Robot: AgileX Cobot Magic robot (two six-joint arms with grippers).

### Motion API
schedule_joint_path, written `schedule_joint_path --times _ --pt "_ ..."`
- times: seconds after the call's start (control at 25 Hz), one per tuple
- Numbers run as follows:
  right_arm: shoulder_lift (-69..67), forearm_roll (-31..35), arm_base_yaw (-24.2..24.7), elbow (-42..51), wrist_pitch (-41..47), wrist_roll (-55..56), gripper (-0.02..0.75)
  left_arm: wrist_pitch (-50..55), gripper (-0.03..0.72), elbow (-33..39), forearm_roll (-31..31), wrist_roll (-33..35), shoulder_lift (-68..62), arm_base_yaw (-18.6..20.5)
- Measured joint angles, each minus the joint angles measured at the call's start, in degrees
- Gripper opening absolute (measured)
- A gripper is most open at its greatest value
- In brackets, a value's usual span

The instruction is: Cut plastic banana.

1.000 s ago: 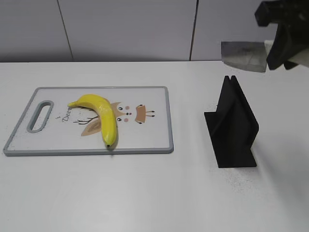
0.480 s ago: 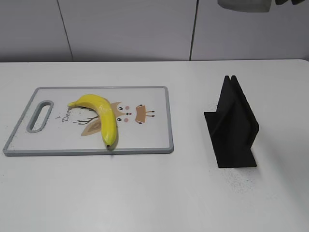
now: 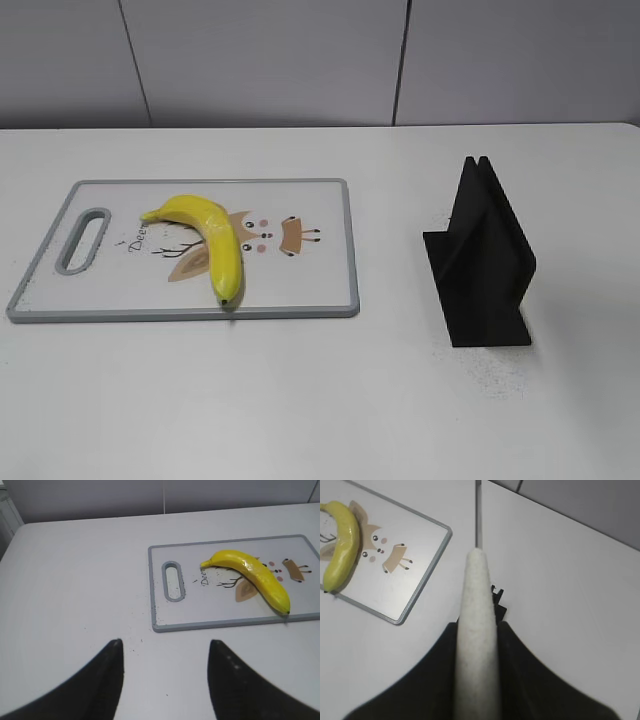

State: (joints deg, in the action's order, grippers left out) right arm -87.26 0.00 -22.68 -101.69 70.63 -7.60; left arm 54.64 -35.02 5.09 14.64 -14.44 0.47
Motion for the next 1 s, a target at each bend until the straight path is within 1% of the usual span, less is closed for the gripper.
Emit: schedule_joint_path --times 0.12,0.24,0.32,0.48,0.6,0.72,0.8,0.88,1.0 --pt "-4.0 2.59 0.0 -1.8 -0.05 -8.84 0.164 -2.7 0.526 -3.97 2.21 7.95 -8.69 0.0" --pt "-8.51 5.66 0.0 -3.67 -0.05 -16.32 0.164 -4.69 0.526 -9.13 6.37 17.29 -17.85 0.0" --pt "-11.3 6.82 -0.07 -5.58 -0.05 -19.08 0.164 -6.33 0.526 -13.03 9.23 23.11 -24.11 0.0" --pt "-17.08 8.08 -0.07 -10.88 -0.1 -24.08 0.164 -7.96 0.526 -24.31 14.16 33.13 -38.81 0.0" --pt "-20.85 11.92 -0.07 -14.26 -0.1 -30.16 0.164 -2.97 0.526 -35.22 17.31 41.46 -50.11 -0.47" --pt "-24.17 15.38 -0.22 -16.39 -0.14 -36.4 0.164 1.84 0.526 -45.9 17.87 45.74 -59.78 -2.77" --pt "-26.19 17.14 -0.24 -17.29 -0.17 -40.17 0.164 4.06 0.526 -50.76 17.74 49.39 -64.95 -4.85" --pt "-27.64 18.59 -0.24 -17.45 -0.17 -44.76 0.164 5.97 0.526 -54.03 17.62 53.58 -68.7 -7.39" --pt "-29.56 21.36 -0.24 -17.83 -0.21 -51.58 0.164 8.5 0.526 -55.23 17.59 59.11 -73.15 -10.6"
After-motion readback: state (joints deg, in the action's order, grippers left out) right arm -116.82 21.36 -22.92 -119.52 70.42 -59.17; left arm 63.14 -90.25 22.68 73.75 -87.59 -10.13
